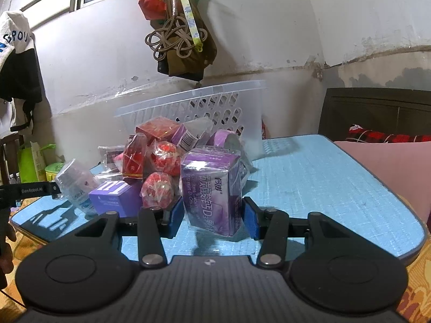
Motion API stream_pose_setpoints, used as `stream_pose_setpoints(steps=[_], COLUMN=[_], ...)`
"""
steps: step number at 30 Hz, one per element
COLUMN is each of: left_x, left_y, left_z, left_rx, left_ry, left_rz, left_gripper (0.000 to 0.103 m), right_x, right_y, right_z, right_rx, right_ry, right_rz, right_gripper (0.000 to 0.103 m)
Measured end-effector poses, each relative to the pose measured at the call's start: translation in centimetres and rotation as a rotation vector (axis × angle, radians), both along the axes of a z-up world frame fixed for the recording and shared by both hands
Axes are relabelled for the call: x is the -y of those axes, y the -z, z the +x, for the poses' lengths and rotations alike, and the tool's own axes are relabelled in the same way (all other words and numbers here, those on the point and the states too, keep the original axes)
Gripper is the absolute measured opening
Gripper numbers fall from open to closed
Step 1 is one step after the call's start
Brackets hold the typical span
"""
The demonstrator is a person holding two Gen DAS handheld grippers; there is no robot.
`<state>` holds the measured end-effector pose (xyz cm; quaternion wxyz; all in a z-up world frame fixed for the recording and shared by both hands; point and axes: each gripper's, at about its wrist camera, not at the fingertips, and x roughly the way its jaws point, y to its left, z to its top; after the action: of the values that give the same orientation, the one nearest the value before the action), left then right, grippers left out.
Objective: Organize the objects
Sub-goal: 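Grasp the large purple box with the right tool while the left tool grasps the clear bag with black clip, then carry both held items over the white basket and open both tools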
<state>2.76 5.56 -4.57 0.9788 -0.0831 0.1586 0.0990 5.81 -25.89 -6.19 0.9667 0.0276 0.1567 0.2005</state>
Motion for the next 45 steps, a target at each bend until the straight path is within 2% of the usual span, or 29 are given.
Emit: stream_pose_setpoints(steps=[14,18,22,28,34,37,41,43,44,45], left_x=[-1.2,-1.2,-1.7,-1.2,0.4,1.7,2.9,3.1,3.3,3.4], left_y=[0.3,-0.1,-1.8,-6.8,-12.8,-14.8,-14.9,-14.2,-13.8,-13.4], left_z=[-0.2,-0.7,-1.1,-0.5,4.2,8.8,14.5,16.0,16.6,17.0], left_rx=[-0.014,0.017,0.069,0.177,0.249,0.209,0.114,0.091,0.086,0.073], left_ry=[-0.029,-0.045,-0.028,0.09,0.231,0.292,0.328,0.332,0.334,0.319], left_rz=[-0.014,0.007,0.02,0.061,0.054,0.024,-0.014,-0.031,-0.021,-0.006], left_gripper=[0.034,0.034,0.034,0.034,0.034,0.034,0.036,0.042,0.062,0.08], right_x=[0.2,0.4,0.8,0.9,-1.1,-2.9,-5.2,-5.6,-5.7,-5.9], right_y=[-0.1,-0.3,-1.4,-5.4,-10.9,-12.7,-13.0,-12.4,-12.1,-11.9], right_z=[0.0,0.1,0.3,1.9,6.2,10.4,14.5,15.7,15.9,16.0], right_rx=[-0.006,-0.006,0.009,0.086,0.168,0.162,0.139,0.12,0.124,0.121], right_ry=[0.005,0.006,0.005,-0.007,-0.061,-0.101,-0.097,-0.103,-0.108,-0.108], right_rz=[-0.007,-0.012,-0.013,-0.032,-0.034,-0.029,-0.089,-0.089,-0.087,-0.097], right_gripper=[0.05,0.05,0.05,0.05,0.05,0.05,0.05,0.052,0.068,0.093])
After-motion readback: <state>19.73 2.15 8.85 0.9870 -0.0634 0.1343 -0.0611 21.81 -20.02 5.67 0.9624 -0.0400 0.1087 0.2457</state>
